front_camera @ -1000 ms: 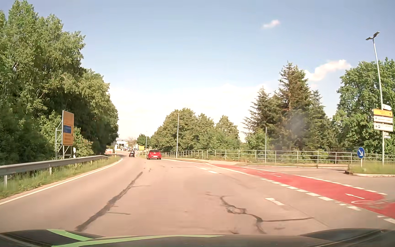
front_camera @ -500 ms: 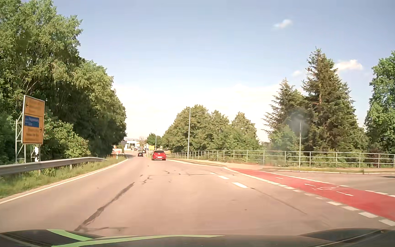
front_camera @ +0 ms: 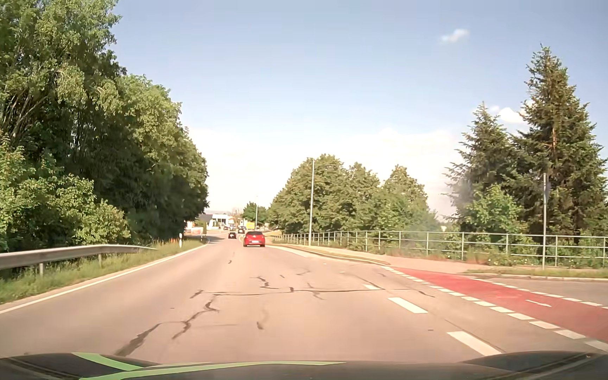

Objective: Follow the waypoints while adhering to traffic rules and regulations

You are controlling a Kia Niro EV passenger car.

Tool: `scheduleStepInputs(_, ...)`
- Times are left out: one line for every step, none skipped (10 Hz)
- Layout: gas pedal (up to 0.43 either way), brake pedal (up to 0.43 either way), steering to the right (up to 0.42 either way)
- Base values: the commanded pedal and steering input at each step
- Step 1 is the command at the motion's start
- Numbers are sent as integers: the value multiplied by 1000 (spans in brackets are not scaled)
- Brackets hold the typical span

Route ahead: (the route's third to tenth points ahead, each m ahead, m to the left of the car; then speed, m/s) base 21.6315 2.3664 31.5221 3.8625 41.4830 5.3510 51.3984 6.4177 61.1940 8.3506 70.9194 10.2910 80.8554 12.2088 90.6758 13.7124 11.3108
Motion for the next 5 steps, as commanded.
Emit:
scheduleStepInputs(87, 0, -40)
scheduleStepInputs(87, 0, -40)
scheduleStepInputs(87, 0, -40)
scheduleStepInputs(87, 0, -39)
scheduleStepInputs(79, 0, -39)
